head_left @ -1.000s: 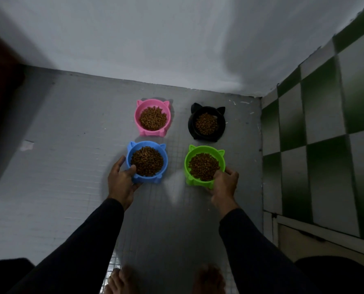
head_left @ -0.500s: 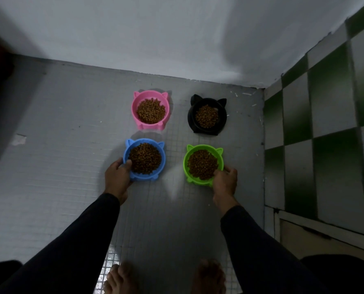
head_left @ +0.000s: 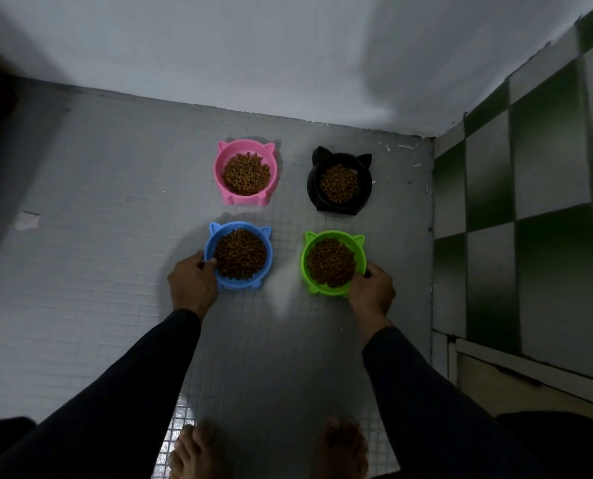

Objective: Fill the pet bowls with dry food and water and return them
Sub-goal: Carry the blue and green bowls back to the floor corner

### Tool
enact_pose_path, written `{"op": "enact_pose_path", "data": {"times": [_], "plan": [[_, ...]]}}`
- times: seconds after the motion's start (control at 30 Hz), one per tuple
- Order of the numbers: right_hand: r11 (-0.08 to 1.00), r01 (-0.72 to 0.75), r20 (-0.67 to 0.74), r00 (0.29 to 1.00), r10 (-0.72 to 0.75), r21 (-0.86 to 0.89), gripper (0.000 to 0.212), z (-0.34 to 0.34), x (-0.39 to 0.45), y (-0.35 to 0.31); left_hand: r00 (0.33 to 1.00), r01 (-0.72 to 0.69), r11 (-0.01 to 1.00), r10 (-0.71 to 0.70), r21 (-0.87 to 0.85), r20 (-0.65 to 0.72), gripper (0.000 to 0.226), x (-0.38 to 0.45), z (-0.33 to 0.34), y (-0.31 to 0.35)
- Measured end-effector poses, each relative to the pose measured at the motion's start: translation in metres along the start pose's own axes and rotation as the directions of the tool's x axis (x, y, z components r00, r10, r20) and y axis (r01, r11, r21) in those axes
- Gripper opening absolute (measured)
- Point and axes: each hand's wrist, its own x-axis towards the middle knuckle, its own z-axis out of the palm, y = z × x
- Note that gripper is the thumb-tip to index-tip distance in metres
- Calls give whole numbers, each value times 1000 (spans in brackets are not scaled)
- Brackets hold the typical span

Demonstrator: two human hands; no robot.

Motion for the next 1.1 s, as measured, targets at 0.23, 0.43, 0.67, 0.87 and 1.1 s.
{"op": "enact_pose_path", "data": {"times": [0.23, 0.43, 0.67, 0.87, 1.1], "plan": [[998, 55, 21, 998, -54, -32, 21, 0, 0, 4, 996, -84, 992, 87, 90, -36, 18, -1, -2, 4], [998, 39, 2, 999, -39, -54, 27, -4, 1, 6, 995, -82, 989, 87, 122, -40, 14, -1, -3, 4], [998, 30, -2, 1000, -30, -63, 23, -6, -1, 4, 998, -62, 991, 65, 121, -21, 12, -5, -4, 7], [998, 7, 48, 999, -3, -69, 19, -7, 0, 3, 1000, 3, 995, -4, 95, 6, 16, -7, -7, 13], [987, 30, 185, 983, -1, -156, 43, -5, -2, 2, 994, 68, 985, -80, 161, 72, 50, -16, -13, 32]]}}
